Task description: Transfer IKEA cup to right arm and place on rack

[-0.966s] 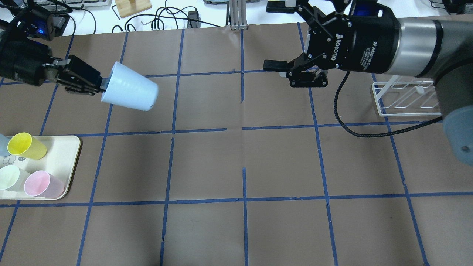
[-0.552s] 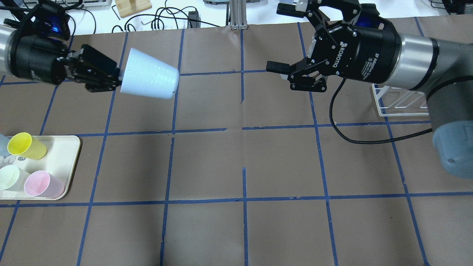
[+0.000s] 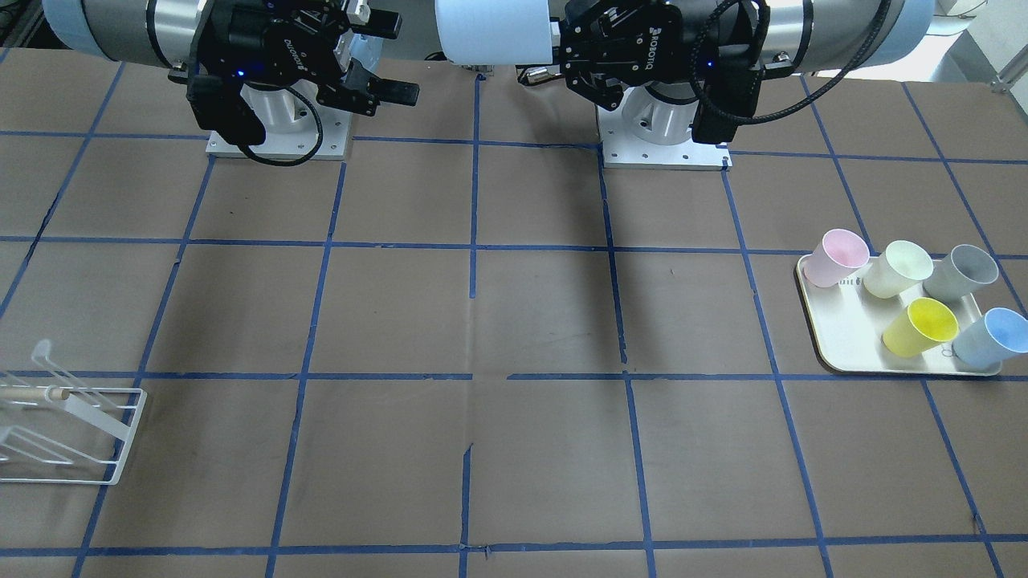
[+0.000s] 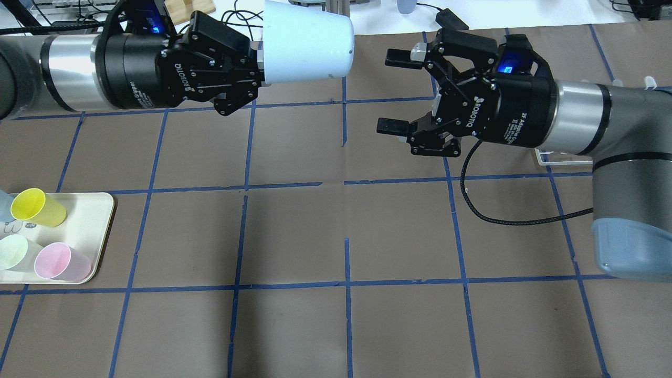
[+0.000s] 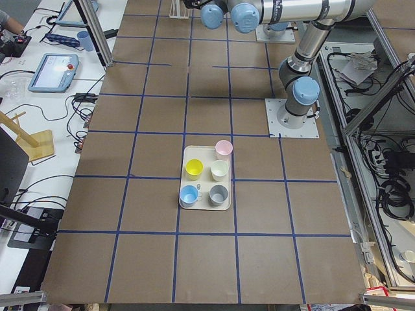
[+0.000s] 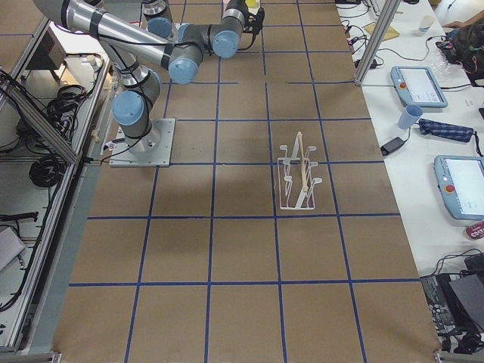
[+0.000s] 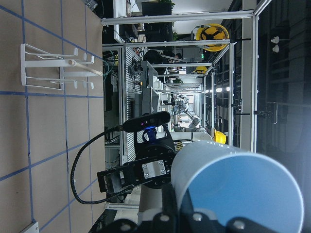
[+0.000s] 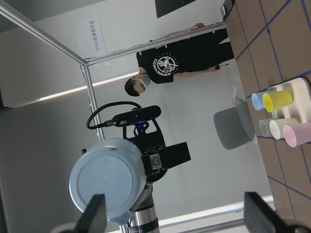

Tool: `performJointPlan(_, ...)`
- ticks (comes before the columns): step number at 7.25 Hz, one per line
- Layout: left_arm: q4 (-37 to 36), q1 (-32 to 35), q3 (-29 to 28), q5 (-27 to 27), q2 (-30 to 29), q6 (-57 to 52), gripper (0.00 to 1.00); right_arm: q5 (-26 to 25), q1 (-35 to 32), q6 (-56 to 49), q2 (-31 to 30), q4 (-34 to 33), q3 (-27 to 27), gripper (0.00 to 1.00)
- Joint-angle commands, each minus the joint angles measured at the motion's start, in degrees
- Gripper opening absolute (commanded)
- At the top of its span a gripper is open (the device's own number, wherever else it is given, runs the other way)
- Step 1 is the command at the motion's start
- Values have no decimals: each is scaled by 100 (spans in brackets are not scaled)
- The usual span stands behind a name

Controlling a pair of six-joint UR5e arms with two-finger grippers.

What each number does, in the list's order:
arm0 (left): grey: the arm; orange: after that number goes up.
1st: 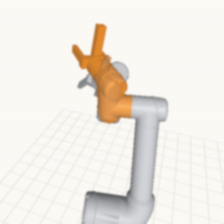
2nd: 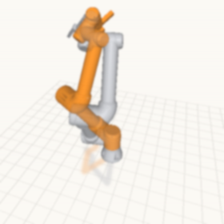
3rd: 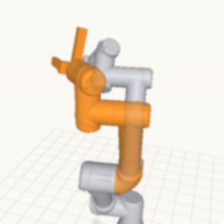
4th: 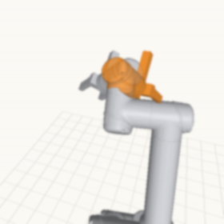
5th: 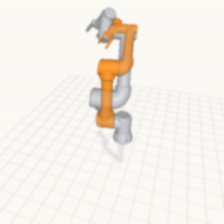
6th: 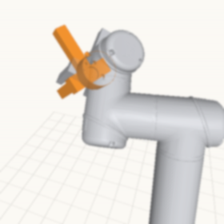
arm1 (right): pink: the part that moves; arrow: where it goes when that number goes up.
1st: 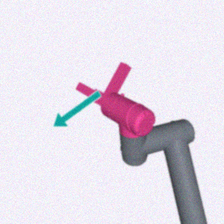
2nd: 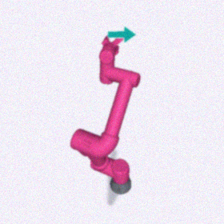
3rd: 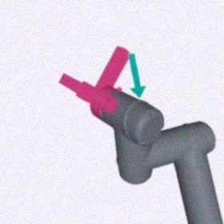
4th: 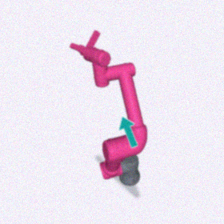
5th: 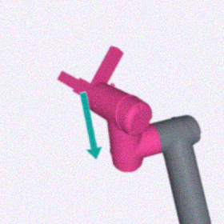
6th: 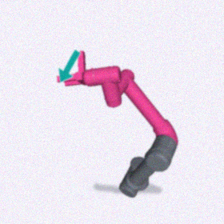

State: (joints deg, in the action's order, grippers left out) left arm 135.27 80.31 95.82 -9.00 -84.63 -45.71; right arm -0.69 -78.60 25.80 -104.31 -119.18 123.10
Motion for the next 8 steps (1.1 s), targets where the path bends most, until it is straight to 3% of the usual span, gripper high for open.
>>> performJointPlan(1, -19, 19, 94, -14, -36, 18, 0, -169, -7, 793, -246, -18, -129, 100)
performJointPlan(8, -98, 204, 324, 39, -19, 18, 0, 42, -94, 927, -133, -44, -260, 98)
